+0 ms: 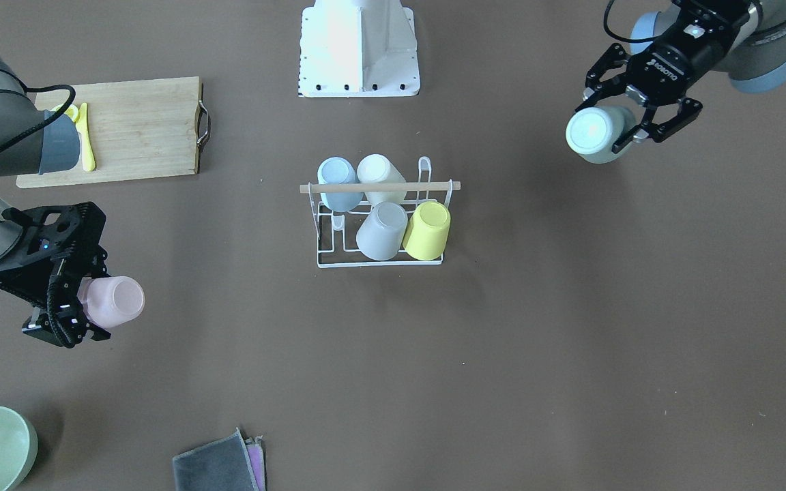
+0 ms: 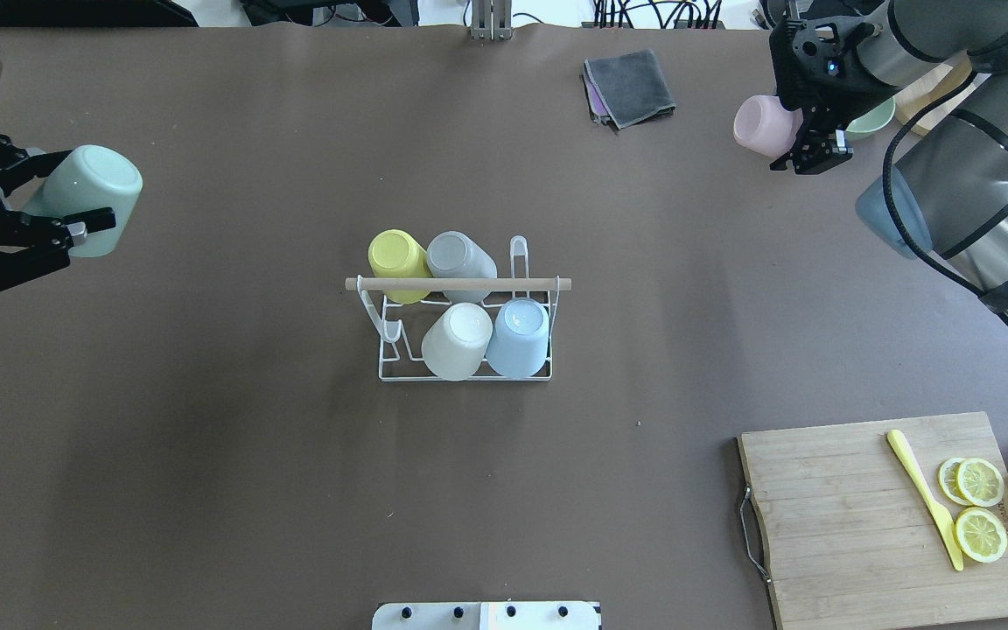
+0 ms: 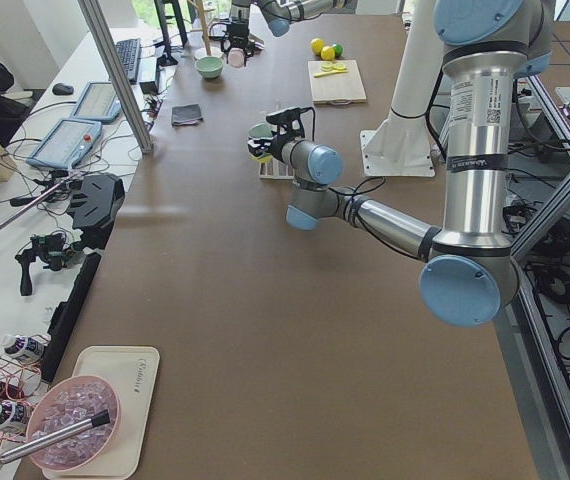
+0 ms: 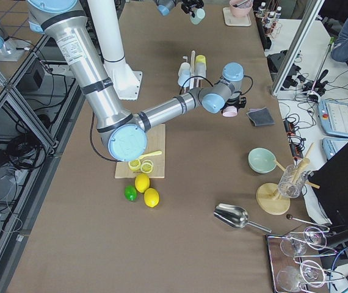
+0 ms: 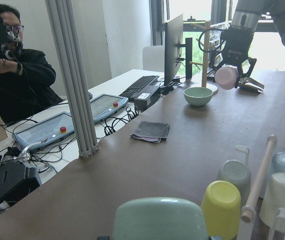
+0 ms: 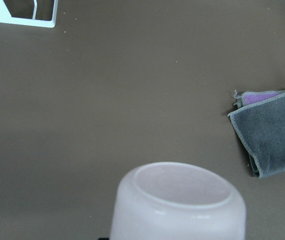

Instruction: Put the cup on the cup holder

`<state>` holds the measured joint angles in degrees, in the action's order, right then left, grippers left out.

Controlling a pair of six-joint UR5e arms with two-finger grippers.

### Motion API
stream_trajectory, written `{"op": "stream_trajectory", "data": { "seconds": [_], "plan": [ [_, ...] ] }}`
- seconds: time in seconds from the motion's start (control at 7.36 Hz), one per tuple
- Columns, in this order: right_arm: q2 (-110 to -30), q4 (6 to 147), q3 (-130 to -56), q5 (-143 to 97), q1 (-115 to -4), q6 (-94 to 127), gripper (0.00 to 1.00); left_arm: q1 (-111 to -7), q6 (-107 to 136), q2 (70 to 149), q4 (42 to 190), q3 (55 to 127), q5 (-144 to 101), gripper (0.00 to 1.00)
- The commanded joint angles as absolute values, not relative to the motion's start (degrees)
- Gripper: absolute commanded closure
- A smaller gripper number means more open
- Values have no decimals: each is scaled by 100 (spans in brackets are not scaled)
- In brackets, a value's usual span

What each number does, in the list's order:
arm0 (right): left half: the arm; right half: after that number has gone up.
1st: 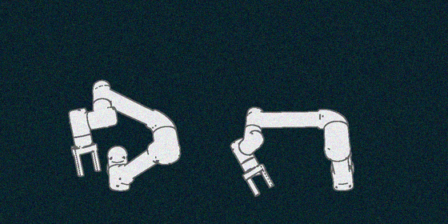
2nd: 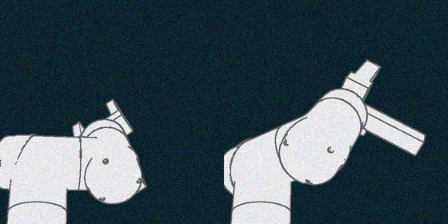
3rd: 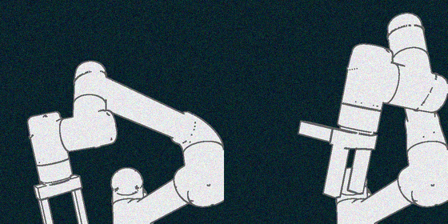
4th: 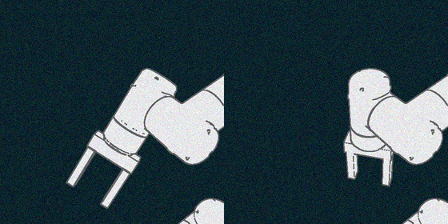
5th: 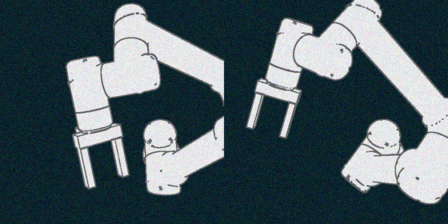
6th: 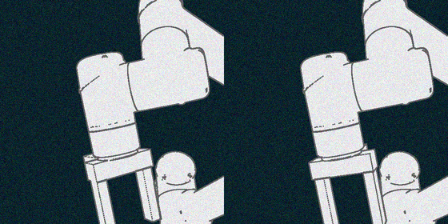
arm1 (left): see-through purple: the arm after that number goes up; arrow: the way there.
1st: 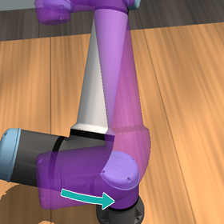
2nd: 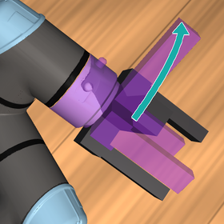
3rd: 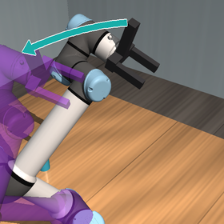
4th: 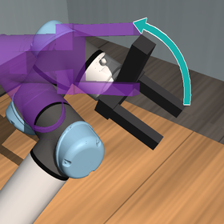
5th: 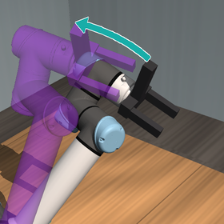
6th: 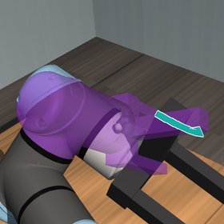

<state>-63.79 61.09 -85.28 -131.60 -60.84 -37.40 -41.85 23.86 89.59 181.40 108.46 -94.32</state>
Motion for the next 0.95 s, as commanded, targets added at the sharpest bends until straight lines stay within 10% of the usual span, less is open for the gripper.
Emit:
{"op": "stream_trajectory", "data": {
  "seconds": [0.0,0.82],
  "plan": [
    [-6416,5188,-8358,-13403,-6117,-3149,100,-2547,1912,9035,18649,10846,-7347,100],
    [-6215,2437,-8033,-13246,-6100,-22,100,-475,290,10361,19634,9935,-4844,100]
  ]
}}
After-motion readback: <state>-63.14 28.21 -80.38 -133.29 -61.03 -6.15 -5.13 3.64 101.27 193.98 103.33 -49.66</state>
